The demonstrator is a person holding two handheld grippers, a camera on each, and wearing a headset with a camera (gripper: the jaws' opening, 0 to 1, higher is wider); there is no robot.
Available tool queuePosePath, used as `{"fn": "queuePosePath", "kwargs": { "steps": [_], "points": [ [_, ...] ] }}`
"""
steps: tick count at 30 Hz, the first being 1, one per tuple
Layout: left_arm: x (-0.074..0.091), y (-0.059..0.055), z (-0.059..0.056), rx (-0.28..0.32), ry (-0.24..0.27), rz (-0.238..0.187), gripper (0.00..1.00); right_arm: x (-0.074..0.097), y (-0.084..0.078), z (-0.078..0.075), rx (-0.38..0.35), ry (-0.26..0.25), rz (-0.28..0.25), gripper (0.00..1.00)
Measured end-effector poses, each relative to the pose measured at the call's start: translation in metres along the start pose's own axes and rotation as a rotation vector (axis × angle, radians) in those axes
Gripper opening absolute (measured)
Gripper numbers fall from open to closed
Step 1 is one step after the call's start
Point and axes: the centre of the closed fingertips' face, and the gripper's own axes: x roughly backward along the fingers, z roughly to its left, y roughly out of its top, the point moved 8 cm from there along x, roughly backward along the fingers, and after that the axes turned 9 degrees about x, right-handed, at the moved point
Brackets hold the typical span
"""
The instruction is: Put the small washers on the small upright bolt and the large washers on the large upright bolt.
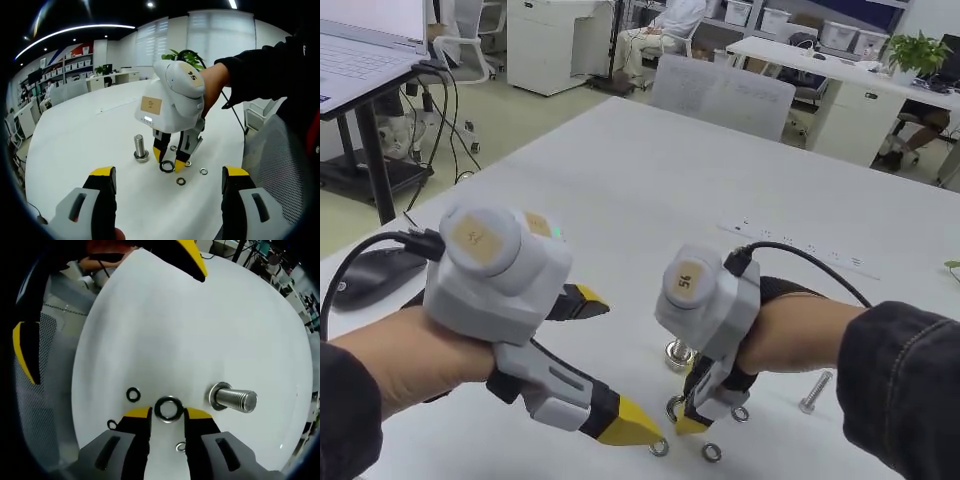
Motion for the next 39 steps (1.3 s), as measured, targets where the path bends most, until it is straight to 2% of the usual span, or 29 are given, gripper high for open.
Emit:
{"fn": "queuePosePath", "kwargs": {
  "steps": [39],
  "points": [
    [-0.0013,-0.0029,-0.0012,-0.001,-0.008,0.013,0.86,-0.0008,-0.0001,0.0000,-0.001,0.007,0.002,0.22]
  ]
}}
